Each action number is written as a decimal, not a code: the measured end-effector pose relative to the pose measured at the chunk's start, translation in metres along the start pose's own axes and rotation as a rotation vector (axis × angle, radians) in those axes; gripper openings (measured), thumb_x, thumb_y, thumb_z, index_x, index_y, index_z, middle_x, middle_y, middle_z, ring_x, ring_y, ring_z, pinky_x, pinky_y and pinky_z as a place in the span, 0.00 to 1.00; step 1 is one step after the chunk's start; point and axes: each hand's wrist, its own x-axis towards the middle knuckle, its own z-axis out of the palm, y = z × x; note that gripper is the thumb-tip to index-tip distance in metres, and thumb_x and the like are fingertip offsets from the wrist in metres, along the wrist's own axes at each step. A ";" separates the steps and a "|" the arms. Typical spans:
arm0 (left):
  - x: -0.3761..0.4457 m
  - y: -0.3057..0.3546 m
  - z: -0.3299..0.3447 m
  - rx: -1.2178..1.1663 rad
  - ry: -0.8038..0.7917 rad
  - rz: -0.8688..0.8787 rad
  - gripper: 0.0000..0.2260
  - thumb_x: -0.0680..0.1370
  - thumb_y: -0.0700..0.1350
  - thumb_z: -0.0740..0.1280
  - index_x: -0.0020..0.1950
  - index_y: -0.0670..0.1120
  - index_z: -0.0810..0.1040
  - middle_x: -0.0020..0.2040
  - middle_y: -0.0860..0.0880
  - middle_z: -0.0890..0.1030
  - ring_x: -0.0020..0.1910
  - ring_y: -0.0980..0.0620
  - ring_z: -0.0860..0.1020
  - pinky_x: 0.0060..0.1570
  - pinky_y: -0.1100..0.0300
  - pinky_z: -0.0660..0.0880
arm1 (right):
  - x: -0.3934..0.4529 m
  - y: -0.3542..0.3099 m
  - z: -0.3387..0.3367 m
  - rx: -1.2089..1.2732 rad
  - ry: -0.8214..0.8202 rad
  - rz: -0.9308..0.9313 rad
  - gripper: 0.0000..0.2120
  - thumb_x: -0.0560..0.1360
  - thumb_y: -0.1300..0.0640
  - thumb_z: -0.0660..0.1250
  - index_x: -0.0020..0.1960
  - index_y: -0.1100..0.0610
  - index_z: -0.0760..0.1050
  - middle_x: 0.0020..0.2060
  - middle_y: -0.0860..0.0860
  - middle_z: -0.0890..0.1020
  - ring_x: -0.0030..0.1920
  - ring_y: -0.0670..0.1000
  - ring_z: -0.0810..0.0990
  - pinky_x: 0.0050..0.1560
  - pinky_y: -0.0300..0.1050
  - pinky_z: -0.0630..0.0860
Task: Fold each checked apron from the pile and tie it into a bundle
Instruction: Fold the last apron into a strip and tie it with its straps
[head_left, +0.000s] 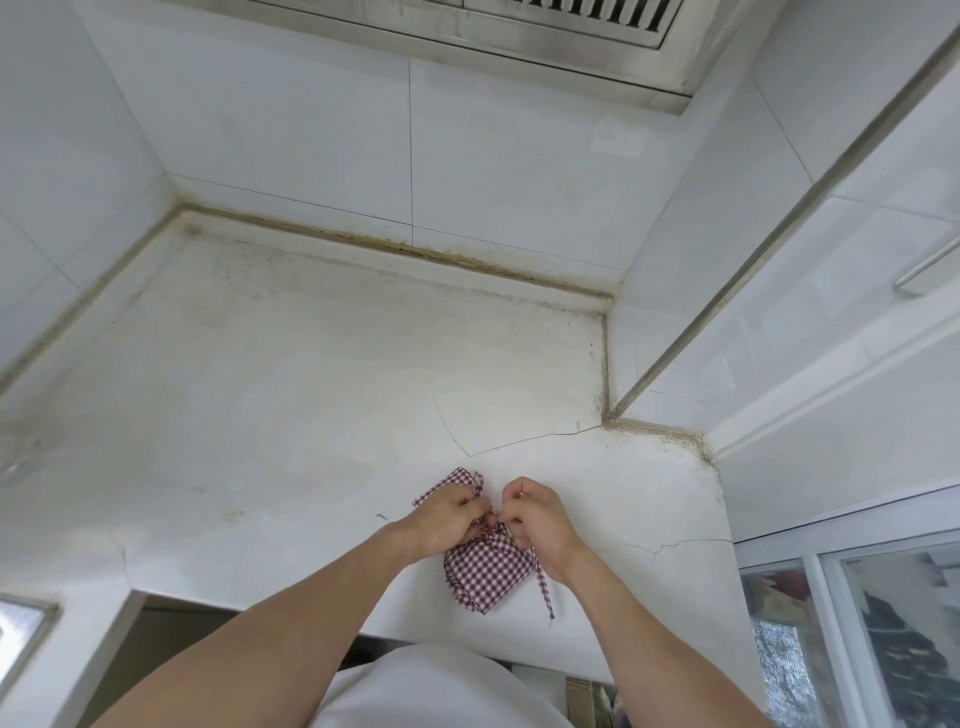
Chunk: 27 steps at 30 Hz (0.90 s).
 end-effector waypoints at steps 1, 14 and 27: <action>-0.001 0.000 0.001 0.010 0.031 0.018 0.17 0.85 0.46 0.59 0.35 0.46 0.71 0.26 0.52 0.71 0.23 0.59 0.67 0.29 0.67 0.66 | 0.001 0.002 -0.001 -0.076 0.005 -0.034 0.12 0.71 0.74 0.62 0.37 0.59 0.74 0.26 0.49 0.72 0.26 0.45 0.65 0.25 0.35 0.62; -0.003 -0.006 0.006 -0.008 0.248 0.174 0.13 0.84 0.45 0.62 0.50 0.40 0.85 0.38 0.63 0.81 0.35 0.67 0.78 0.41 0.70 0.71 | 0.005 0.015 0.005 -0.559 0.036 -0.333 0.10 0.70 0.58 0.77 0.41 0.43 0.81 0.44 0.48 0.75 0.40 0.37 0.76 0.44 0.30 0.71; 0.003 -0.012 0.008 0.150 0.483 0.255 0.13 0.77 0.41 0.72 0.32 0.42 0.79 0.29 0.51 0.77 0.28 0.58 0.72 0.33 0.68 0.69 | 0.009 0.022 0.021 -0.551 0.089 -0.280 0.11 0.80 0.57 0.62 0.38 0.55 0.70 0.43 0.48 0.72 0.40 0.42 0.72 0.45 0.31 0.70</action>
